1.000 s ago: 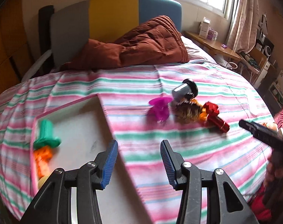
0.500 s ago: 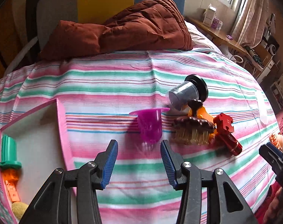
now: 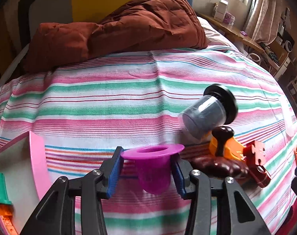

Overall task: Organize rigid objects
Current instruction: 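Grasp the magenta cup with the left gripper, then grasp the red puzzle piece with the right gripper while the left carries the magenta cup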

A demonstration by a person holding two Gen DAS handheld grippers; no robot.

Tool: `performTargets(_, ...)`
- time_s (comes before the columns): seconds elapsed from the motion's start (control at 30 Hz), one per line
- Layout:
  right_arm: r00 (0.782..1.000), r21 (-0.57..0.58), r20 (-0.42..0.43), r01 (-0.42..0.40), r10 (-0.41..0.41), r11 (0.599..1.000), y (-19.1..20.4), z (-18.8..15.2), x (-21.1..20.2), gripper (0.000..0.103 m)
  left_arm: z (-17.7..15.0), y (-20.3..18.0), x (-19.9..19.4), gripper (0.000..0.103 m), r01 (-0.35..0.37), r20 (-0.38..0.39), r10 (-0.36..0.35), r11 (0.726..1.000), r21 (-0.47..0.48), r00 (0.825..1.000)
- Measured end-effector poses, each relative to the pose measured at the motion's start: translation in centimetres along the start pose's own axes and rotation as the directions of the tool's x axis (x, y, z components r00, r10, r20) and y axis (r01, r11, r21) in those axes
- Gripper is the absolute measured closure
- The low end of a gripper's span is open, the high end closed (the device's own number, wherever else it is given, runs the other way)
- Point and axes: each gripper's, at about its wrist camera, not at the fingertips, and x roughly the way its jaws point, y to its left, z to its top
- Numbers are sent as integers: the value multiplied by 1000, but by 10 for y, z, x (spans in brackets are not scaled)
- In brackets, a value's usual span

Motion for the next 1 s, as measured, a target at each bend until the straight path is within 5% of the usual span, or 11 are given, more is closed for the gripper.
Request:
performTargets(0.03,1000,-3,0,0,0,1000,0,0,0,34,-1,1,-2,70,14,8,-14,1000,-3,1000)
performTargets(0.57,997,-93,-54,-55,50,994,22,-10,15,36,-56,8,-101,70,102,145,-110,993,64,983)
performTargets(0.73,995,-206,-51,-90,81,974,50,4,23,36,-79,8,-129,70,124,176,-134,990,71,975)
performTargets(1.0,992,-50,-106,-68,63,996,56,32,66,36,-104,20,-155,70,136,201,-141,990,39,969)
